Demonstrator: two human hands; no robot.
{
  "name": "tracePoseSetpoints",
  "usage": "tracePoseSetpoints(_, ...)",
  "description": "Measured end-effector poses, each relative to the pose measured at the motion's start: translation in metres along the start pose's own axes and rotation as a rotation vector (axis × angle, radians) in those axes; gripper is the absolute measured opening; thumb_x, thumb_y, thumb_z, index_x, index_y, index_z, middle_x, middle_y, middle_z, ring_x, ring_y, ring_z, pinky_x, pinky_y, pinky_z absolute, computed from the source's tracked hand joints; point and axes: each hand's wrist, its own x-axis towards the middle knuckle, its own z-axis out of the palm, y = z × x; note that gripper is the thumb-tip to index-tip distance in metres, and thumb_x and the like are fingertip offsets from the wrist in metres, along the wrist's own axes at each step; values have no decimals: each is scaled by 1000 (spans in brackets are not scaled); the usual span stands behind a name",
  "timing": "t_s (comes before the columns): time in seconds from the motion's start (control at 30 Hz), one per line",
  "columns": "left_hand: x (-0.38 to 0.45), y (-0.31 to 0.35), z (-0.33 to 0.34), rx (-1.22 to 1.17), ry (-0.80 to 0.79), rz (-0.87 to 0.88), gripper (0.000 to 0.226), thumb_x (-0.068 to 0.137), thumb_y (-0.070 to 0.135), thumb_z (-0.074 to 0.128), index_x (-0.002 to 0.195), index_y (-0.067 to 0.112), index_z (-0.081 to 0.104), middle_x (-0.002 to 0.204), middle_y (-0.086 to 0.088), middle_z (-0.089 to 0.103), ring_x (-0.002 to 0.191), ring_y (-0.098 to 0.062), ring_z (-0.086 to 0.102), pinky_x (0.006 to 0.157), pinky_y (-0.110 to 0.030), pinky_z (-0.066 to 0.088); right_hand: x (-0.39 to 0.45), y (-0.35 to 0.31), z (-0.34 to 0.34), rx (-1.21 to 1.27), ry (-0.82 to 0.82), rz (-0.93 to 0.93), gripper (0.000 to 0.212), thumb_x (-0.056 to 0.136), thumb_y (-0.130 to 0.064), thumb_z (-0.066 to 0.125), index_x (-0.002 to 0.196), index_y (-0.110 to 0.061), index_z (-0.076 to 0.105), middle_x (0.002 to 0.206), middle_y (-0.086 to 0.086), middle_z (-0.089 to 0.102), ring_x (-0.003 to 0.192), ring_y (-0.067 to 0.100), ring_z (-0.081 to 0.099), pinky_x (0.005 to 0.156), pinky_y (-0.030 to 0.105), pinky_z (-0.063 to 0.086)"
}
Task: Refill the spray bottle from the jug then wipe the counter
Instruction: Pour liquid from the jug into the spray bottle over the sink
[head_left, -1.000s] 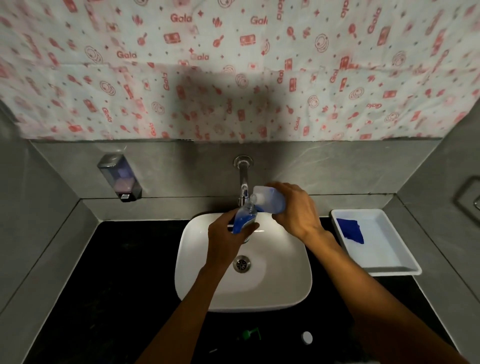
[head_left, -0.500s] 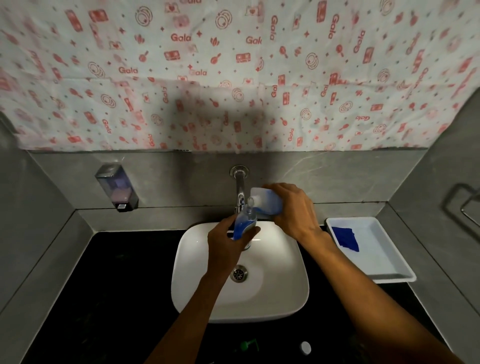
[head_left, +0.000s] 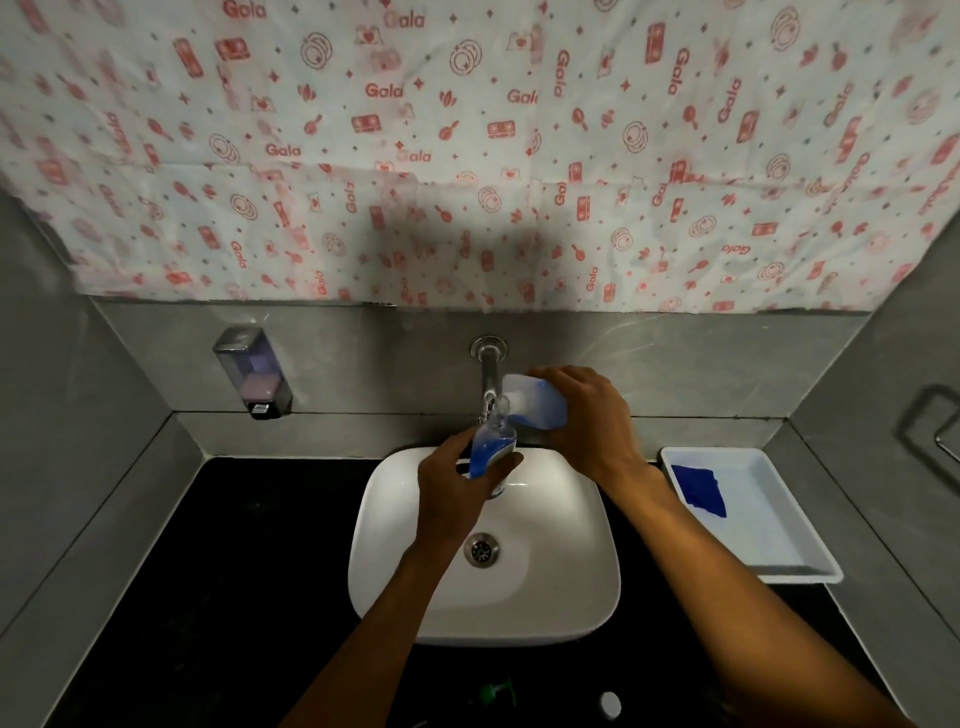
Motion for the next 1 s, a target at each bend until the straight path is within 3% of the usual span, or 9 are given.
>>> tracePoseSetpoints(0.17, 0, 1, 0, -6, 15, -1, 40, 80, 41, 85, 114, 34, 65, 98, 32, 65, 86, 8, 67, 74, 1, 50, 0, -2, -5, -10, -25, -23, 71, 76, -37, 93, 139, -19, 65, 133, 10, 71, 118, 31, 67, 99, 45, 59)
tracePoseSetpoints(0.4, 1, -7, 0, -30, 38, 16, 41, 75, 59, 81, 110, 43, 67, 95, 36, 69, 91, 12, 69, 76, -3, 53, 2, -4, -7, -39, -48, -33, 68, 81, -39, 90, 141, -19, 64, 137, 9, 69, 121, 31, 65, 103, 46, 57)
tracePoseSetpoints(0.53, 2, -8, 2, -15, 46, 38, 48, 76, 53, 83, 116, 29, 72, 100, 33, 68, 89, 7, 71, 77, -4, 54, 2, -4, -7, -50, -57, -34, 70, 80, -44, 88, 141, -19, 64, 138, 9, 68, 124, 31, 64, 105, 45, 56)
tracePoseSetpoints(0.83, 1, -8, 5, -13, 26, 16, 50, 75, 48, 83, 115, 20, 73, 98, 30, 67, 90, 14, 69, 76, -1, 51, 5, -4, -8, -71, -69, -35, 72, 79, -50, 88, 141, -21, 64, 143, 6, 66, 130, 30, 61, 111, 48, 53)
tracePoseSetpoints(1.0, 3, -14, 4, 26, 31, 29, 49, 79, 34, 89, 120, 13, 74, 105, 9, 76, 89, -1, 71, 79, -6, 56, 4, -5, -8, -77, -72, -27, 70, 81, -49, 87, 140, -21, 65, 143, 7, 65, 132, 31, 59, 113, 47, 50)
